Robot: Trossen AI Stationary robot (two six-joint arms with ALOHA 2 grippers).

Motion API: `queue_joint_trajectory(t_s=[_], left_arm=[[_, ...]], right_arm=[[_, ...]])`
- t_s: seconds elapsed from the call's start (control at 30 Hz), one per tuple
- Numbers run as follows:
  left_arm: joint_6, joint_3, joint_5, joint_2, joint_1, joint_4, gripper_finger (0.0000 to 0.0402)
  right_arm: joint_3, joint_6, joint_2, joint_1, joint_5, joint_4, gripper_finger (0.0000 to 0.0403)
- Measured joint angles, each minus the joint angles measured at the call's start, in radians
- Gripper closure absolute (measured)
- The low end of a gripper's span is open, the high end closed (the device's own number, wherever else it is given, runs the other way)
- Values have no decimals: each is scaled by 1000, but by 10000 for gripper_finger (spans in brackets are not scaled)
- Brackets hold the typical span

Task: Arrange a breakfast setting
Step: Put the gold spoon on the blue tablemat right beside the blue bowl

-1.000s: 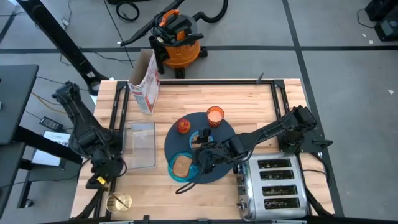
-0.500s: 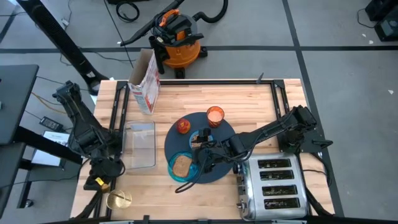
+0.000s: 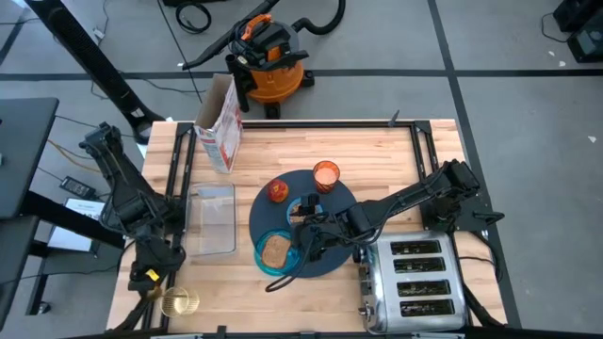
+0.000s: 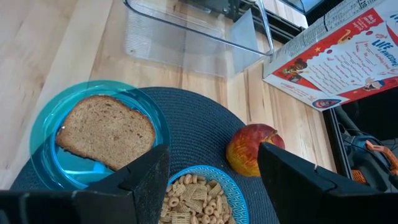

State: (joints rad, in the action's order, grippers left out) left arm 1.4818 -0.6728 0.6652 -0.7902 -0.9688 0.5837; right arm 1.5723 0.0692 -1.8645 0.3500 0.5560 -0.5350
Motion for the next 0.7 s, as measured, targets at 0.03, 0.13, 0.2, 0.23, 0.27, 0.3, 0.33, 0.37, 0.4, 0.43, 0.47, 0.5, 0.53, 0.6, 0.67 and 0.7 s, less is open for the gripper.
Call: queue_joint_trajectory(t_s=[0.03,0.13,0.2,0.23,0.27,0.3,0.33,0.37,0.4,0.43,0.47,0.5,0.53,0.6,0.67,0.7], left_arm=[[6,0,4,0,0,-7,373],[26,0,7,0,0,-38,388],[36,0,8,0,0,-64,393],[44,0,8,0,0,-78,394],[53,0,8,0,0,-84,394],[58,0,8,0,0,-86,394],[62,0,8,0,0,-91,394],[68,0,8,0,0,-99,394],[75,0,8,0,0,-105,394],[80,0,8,0,0,-104,395],[84,0,8,0,0,-103,395],[87,0,10,0,0,-105,395],[92,0,13,0,0,-108,395],[113,0,14,0,0,-119,395],[141,0,14,5,1,-146,395],[160,0,14,10,1,-159,395]], right_arm=[[0,0,0,0,0,0,155],[0,0,0,0,0,0,155],[0,0,0,0,0,0,155],[0,0,0,1,0,0,155],[0,0,0,1,0,0,155],[0,0,0,1,0,0,155],[0,0,0,2,0,0,155],[0,0,0,2,0,0,155],[0,0,0,2,0,0,155],[0,0,0,2,0,0,155],[0,0,0,2,0,0,155],[0,0,0,2,0,0,155],[0,0,0,3,0,0,155],[0,0,0,4,0,0,155],[0,1,0,7,0,1,155],[0,2,0,8,0,2,155]])
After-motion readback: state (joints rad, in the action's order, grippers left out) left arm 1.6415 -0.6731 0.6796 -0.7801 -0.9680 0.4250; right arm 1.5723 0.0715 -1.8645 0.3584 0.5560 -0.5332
